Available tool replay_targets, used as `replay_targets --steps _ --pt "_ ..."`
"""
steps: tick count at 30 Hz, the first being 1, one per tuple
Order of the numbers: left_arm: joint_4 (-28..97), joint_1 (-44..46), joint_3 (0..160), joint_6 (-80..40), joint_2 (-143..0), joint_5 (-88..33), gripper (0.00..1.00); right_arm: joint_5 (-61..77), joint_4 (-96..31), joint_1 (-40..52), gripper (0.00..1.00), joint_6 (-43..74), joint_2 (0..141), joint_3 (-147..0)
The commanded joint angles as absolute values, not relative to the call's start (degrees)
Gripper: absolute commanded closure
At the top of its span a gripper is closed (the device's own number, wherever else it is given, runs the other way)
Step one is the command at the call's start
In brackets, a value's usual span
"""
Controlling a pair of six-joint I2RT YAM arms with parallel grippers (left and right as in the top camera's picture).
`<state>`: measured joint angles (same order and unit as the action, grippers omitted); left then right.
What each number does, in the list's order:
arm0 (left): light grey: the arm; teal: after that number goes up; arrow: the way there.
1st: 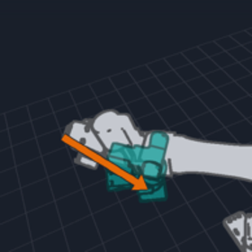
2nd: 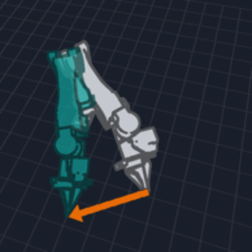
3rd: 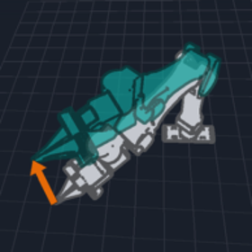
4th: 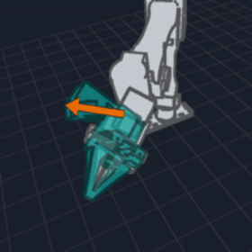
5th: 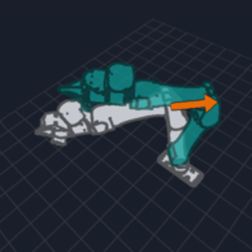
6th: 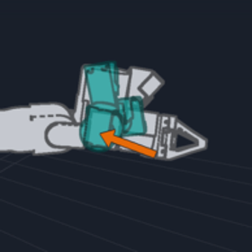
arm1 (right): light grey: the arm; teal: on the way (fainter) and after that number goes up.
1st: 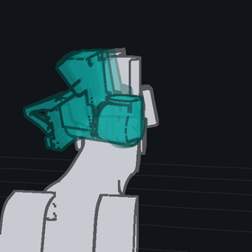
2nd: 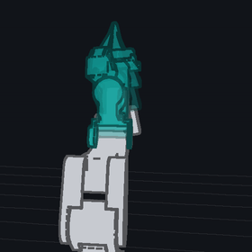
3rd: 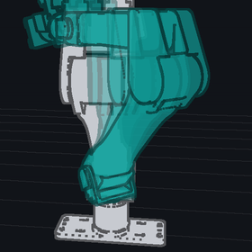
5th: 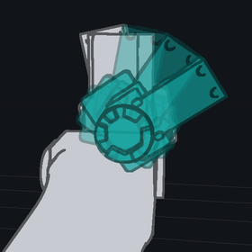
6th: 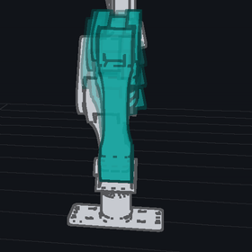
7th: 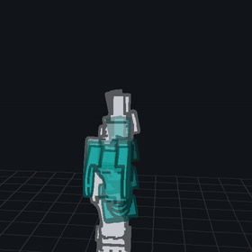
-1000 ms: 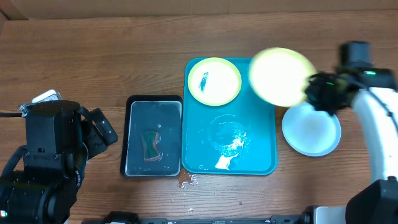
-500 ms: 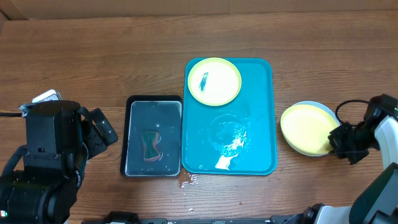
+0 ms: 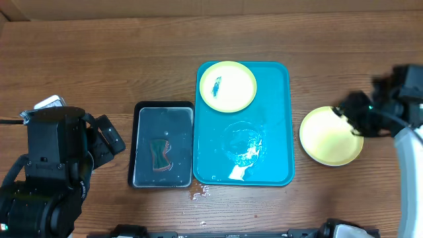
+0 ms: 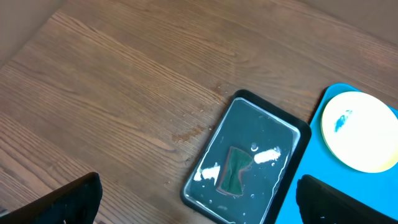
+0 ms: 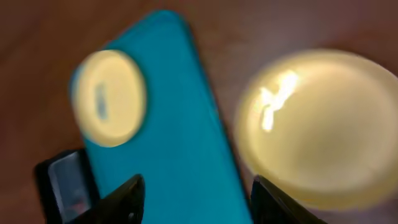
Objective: Clean dirty plates on tray and stack at the side
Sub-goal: 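Carry the yellow plate right and set it on the white plate, then drag the upper yellow plate down the teal tray with the right gripper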
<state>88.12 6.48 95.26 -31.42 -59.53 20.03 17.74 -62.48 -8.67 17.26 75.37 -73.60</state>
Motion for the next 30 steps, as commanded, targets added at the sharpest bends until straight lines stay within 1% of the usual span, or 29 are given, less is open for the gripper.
replay_targets --steps 1,4,6,11,13,14,15,21,24,26,27,28,29,30 --pt "88.1 6.3 95.8 -32.4 -59.5 21.3 0.00 19.8 -57.3 0.1 0.44 14.6 75.0 -74.4" --pt "88.1 6.3 95.8 -32.4 -59.5 21.3 0.00 16.4 -49.5 8.0 0.45 15.3 77.4 -73.3" --pt "88.1 6.3 95.8 -32.4 -59.5 21.3 0.00 11.8 -44.5 12.9 0.45 17.2 80.7 -72.6" --pt "88.1 6.3 95.8 -32.4 -59.5 21.3 0.00 0.1 -35.0 20.1 0.45 18.0 92.6 -72.6" --pt "88.1 6.3 95.8 -32.4 -59.5 21.3 0.00 -3.1 -31.4 20.7 0.44 18.0 97.7 -72.6" --pt "88.1 6.3 95.8 -32.4 -59.5 21.3 0.00 -3.5 -29.4 20.6 0.37 18.0 100.2 -72.6" --pt "88.1 6.3 95.8 -32.4 -59.5 21.3 0.00 -3.8 -27.4 20.4 0.35 18.0 102.5 -72.6" --pt "88.1 6.3 95.8 -32.4 -59.5 21.3 0.00 -3.8 -17.3 18.4 0.34 18.0 111.9 -72.6" --pt "88.1 6.3 95.8 -32.4 -59.5 21.3 0.00 -2.5 -15.0 17.8 0.35 18.0 115.5 -72.6" --pt "88.1 6.3 95.8 -32.4 -59.5 21.3 0.00 -0.7 -14.8 17.8 0.39 18.0 117.3 -72.6" --pt "88.1 6.3 95.8 -32.4 -59.5 21.3 0.00 -0.1 -14.8 17.9 0.43 18.0 118.1 -72.6" --pt "88.1 6.3 95.8 -32.4 -59.5 21.3 0.00 0.1 -14.9 18.0 0.51 18.0 118.7 -72.6" --pt "88.1 6.3 95.8 -32.4 -59.5 21.3 0.00 0.1 -15.5 18.0 0.65 18.0 119.1 -72.6" --pt "88.1 6.3 95.8 -32.4 -59.5 21.3 0.00 0.1 -16.1 18.0 0.76 18.0 119.1 -72.6"
